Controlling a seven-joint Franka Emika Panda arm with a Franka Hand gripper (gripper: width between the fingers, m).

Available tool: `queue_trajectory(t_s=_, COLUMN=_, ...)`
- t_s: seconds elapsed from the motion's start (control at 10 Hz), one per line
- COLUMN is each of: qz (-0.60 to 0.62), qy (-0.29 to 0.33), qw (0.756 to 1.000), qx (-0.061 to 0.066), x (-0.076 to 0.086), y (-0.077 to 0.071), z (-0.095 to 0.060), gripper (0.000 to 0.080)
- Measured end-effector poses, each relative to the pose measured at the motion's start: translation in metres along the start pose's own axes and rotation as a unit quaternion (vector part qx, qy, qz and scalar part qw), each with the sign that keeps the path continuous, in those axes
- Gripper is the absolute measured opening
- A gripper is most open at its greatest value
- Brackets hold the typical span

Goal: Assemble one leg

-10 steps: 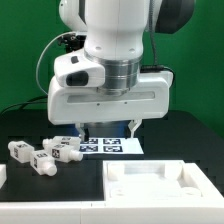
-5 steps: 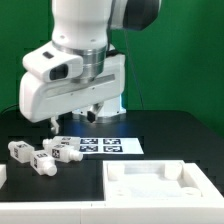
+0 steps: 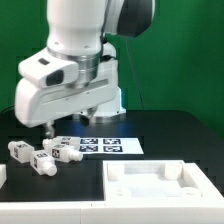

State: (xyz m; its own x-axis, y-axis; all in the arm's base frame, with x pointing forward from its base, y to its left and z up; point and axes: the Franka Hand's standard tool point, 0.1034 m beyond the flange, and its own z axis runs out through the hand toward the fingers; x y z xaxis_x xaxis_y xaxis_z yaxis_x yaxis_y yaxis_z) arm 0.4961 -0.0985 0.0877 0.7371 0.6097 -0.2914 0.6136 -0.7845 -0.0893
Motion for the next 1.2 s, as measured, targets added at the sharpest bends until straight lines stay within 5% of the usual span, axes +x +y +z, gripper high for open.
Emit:
queue_trajectory(t_s=0.1, qz=0.01, qy=-0.023, qw=0.999, qx=-0.023, x=-0.019, y=0.008, z=0.01, gripper=0.0649)
queue_trajectory(t_s=0.2, qz=0.032, qy=-0.021, qw=0.999, qx=-0.026, x=-0.031, y=0.016, z=0.016, gripper=0.0649)
queue_trajectory(t_s=0.4, qz=0.047, qy=-0.079, qw=0.996, qx=0.001, x=-0.052, y=0.024, z=0.028, gripper=0.0649)
queue_trajectory(t_s=0.8, qz=0.036, qy=-0.174, qw=0.984, qx=0.028, x=-0.043, y=0.015, z=0.038, gripper=0.0649)
queue_trajectory(t_s=0.9, qz=0.038, qy=-0.219, qw=0.975, qx=0.02, x=-0.058, y=0.028, z=0.045, gripper=0.0649)
queue_trajectory(t_s=1.0, qz=0.048, qy=-0.26, qw=0.964, qx=-0.01, x=-0.067, y=0.036, z=0.046, gripper=0.0649)
queue_trajectory(t_s=1.1, qz=0.057, qy=-0.277, qw=0.959, qx=-0.019, x=-0.072, y=0.036, z=0.047, gripper=0.0649)
queue_trajectory(t_s=1.2, qz=0.054, qy=-0.309, qw=0.949, qx=-0.001, x=-0.08, y=0.035, z=0.048, gripper=0.0649)
